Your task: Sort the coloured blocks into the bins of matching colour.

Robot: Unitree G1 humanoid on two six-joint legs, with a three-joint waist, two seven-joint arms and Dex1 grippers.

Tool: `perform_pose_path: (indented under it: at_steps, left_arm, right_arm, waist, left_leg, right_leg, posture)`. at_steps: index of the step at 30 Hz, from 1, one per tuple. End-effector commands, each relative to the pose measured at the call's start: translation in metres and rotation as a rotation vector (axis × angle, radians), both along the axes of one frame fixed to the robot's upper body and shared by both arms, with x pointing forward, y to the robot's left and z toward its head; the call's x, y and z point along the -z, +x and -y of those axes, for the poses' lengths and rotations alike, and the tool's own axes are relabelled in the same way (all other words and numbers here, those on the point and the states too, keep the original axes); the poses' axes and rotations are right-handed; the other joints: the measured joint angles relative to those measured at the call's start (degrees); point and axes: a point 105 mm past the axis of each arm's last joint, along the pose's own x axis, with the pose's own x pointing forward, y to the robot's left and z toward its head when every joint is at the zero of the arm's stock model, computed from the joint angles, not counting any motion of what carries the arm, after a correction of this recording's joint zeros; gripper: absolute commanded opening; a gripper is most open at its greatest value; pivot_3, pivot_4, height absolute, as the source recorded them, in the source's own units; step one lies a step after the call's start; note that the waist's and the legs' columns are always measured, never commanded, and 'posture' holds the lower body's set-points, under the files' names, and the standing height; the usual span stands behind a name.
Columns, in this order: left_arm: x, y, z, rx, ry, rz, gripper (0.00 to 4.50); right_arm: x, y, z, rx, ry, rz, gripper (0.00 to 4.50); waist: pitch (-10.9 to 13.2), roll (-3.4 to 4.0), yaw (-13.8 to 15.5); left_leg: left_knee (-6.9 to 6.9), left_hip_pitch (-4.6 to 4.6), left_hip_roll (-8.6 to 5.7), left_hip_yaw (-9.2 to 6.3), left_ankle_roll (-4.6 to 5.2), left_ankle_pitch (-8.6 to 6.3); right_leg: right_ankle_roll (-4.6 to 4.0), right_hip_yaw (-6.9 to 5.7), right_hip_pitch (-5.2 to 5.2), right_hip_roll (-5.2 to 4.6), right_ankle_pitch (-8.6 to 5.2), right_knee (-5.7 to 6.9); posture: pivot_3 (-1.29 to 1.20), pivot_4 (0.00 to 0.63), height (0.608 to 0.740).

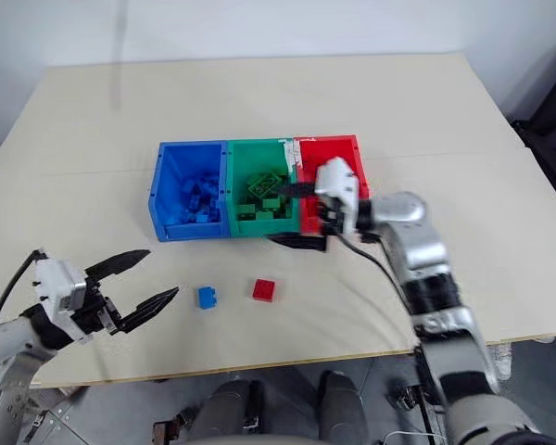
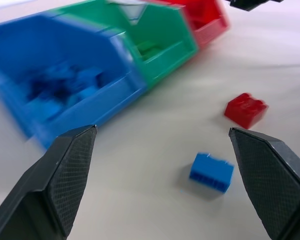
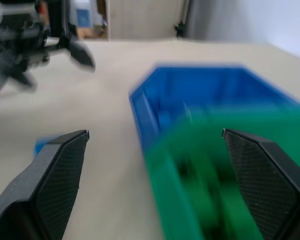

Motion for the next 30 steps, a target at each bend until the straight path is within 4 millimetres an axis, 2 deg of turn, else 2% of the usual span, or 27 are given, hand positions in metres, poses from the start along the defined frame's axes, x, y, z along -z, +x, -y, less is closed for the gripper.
perform_pose_path:
  at_steps: [1, 5, 6, 8, 11, 13, 15, 17, 23, 27, 30]
  left_arm:
    - [-0.009, 0.003, 0.027, 0.183, 0.016, 0.036, 4.50]
    - [-0.013, 0.008, 0.043, 0.306, 0.043, 0.048, 4.50]
    - [-0.012, 0.008, 0.045, 0.342, 0.063, 0.042, 4.50]
    - [-0.009, 0.009, 0.044, 0.377, 0.089, 0.031, 4.50]
    - [-0.008, 0.013, 0.039, 0.387, 0.099, 0.025, 4.50]
    - [-0.010, 0.016, 0.037, 0.382, 0.101, 0.040, 4.50]
    - [-0.012, 0.017, 0.036, 0.373, 0.097, 0.055, 4.50]
    - [-0.013, 0.017, 0.034, 0.351, 0.089, 0.067, 4.50]
    - [-0.004, 0.009, 0.018, 0.279, 0.112, 0.046, 4.50]
    - [0.003, 0.002, 0.001, 0.195, 0.121, 0.008, 4.50]
    - [0.007, -0.002, -0.008, 0.150, 0.122, 0.001, 4.50]
  right_arm:
    - [0.002, -0.017, 0.050, 0.036, -0.030, 0.078, 4.46]
    - [0.019, -0.025, 0.096, 0.149, -0.052, 0.056, 4.46]
    - [0.025, -0.029, 0.111, 0.184, -0.075, 0.051, 4.46]
    - [0.031, -0.036, 0.127, 0.219, -0.097, 0.037, 4.46]
    - [0.034, -0.040, 0.136, 0.232, -0.118, 0.033, 4.46]
    - [0.035, -0.039, 0.134, 0.225, -0.123, 0.035, 4.46]
    - [0.035, -0.038, 0.128, 0.209, -0.110, 0.030, 4.46]
    - [0.033, -0.039, 0.111, 0.155, -0.086, 0.021, 4.46]
    - [0.034, -0.046, 0.047, -0.040, -0.078, -0.057, 4.46]
    - [0.044, -0.046, 0.002, -0.094, -0.092, -0.161, 4.46]
    - [0.059, -0.046, -0.020, -0.110, -0.162, -0.164, 4.46]
  waist:
    - [0.00, 0.00, 0.16]
    - [0.00, 0.00, 0.03]
    - [0.00, 0.00, 0.14]
    - [0.01, 0.01, 0.13]
    - [0.02, 0.03, -0.14]
    - [0.02, 0.03, -0.01]
    - [0.02, 0.03, 0.12]
    - [0.02, 0.03, 0.21]
    - [0.04, 0.06, 0.13]
    - [0.04, 0.06, 0.13]
    - [0.04, 0.07, 0.33]
  left_leg:
    - [-0.01, 0.01, 0.00, 0.00, -0.01, 0.00]
    - [0.03, 0.07, 0.00, 0.10, -0.01, 0.01]
    - [0.05, 0.07, 0.00, 0.12, -0.01, 0.01]
    - [0.06, 0.09, 0.00, 0.15, -0.02, 0.02]
    - [0.06, 0.16, 0.04, 0.18, -0.02, 0.03]
    - [0.08, 0.18, 0.06, 0.21, -0.04, 0.06]
    - [0.11, 0.18, 0.08, 0.18, -0.05, 0.09]
    - [0.13, 0.18, 0.13, 0.15, -0.05, 0.09]
    - [0.12, 0.18, 0.42, 0.15, -0.07, 0.09]
    - [0.13, 0.16, 0.43, 0.13, -0.07, 0.08]
    - [0.13, 0.15, 0.43, 0.11, -0.08, 0.08]
  right_leg:
    - [0.00, -0.01, 0.01, 0.01, 0.00, -0.01]
    - [0.04, 0.02, 0.06, 0.02, 0.02, -0.02]
    - [0.04, 0.02, 0.06, 0.02, 0.02, -0.02]
    - [0.04, -0.01, 0.10, 0.03, 0.02, -0.01]
    - [0.04, 0.03, 0.10, 0.03, 0.02, 0.00]
    - [0.05, 0.03, 0.10, 0.04, 0.03, 0.01]
    - [0.06, 0.03, 0.12, 0.04, 0.03, 0.03]
    - [0.07, 0.03, 0.13, 0.02, 0.04, 0.04]
    - [0.07, 0.01, 0.11, 0.08, 0.04, 0.04]
    - [0.06, 0.00, 0.10, 0.07, 0.04, 0.03]
    - [0.05, 0.00, 0.07, 0.06, 0.04, 0.04]
  posture:
    - [0.00, 0.150, 0.740]
    - [0.00, 0.150, 0.740]
    - [0.00, 0.150, 0.740]
    - [0.00, 0.150, 0.740]
    - [0.00, 0.150, 0.740]
    - [0.00, 0.150, 0.740]
    - [0.00, 0.150, 0.740]
    - [0.00, 0.150, 0.740]
    - [0.00, 0.150, 0.740]
    - [0.00, 0.150, 0.740]
    - [0.00, 0.150, 0.740]
